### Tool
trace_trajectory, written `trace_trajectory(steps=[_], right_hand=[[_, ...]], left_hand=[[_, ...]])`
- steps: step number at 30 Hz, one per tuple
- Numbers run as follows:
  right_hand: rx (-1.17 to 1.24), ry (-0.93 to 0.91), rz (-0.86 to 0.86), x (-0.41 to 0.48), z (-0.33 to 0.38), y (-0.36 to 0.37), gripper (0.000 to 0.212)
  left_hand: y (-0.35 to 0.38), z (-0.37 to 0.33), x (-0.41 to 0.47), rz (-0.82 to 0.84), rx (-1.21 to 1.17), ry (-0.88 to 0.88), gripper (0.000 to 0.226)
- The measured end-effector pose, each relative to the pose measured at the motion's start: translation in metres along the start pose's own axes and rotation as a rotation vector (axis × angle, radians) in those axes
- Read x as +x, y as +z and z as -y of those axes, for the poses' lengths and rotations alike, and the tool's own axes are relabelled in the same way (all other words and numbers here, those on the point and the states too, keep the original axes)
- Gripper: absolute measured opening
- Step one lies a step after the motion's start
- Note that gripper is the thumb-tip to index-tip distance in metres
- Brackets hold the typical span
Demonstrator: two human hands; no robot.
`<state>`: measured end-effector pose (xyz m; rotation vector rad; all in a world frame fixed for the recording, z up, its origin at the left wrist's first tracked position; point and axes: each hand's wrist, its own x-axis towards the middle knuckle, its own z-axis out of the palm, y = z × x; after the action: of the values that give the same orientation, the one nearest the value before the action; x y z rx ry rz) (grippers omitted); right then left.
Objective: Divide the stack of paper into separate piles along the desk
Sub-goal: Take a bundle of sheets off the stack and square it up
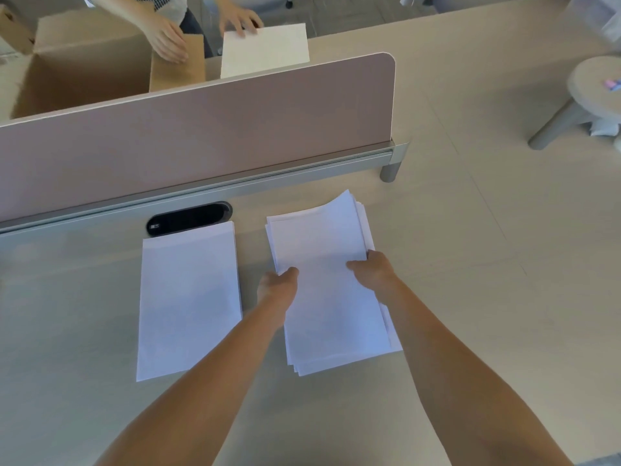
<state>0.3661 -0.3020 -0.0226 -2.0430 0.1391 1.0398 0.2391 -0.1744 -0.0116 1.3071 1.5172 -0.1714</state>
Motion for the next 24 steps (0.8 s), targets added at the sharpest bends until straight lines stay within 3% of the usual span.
trace_trajectory(steps=[5,9,15,21,24], right_hand=[[-0.084,-0.017,0.032,0.003,-0.002,-0.010,0.025],[-0.031,-0.056,0.069,0.001,-0.007,-0.029,0.020],[0.001,-0.042,-0.151,0.013,-0.034,-0.063,0.026],[0.001,-0.063,-0.061,0.005,-0.038,-0.051,0.020],[-0.012,-0.025,-0.042,0.004,-0.045,-0.053,0.023]], left_hand=[[-0.006,-0.001,0.005,0.001,-0.034,-0.040,0.030],[-0.011,0.001,0.009,0.007,-0.008,-0.038,0.025],[-0.006,0.004,0.014,-0.003,-0.021,-0.040,0.026],[0.002,-0.003,0.018,0.087,-0.126,-0.087,0.042],[0.002,-0.003,0.020,0.078,-0.084,-0.064,0.024]])
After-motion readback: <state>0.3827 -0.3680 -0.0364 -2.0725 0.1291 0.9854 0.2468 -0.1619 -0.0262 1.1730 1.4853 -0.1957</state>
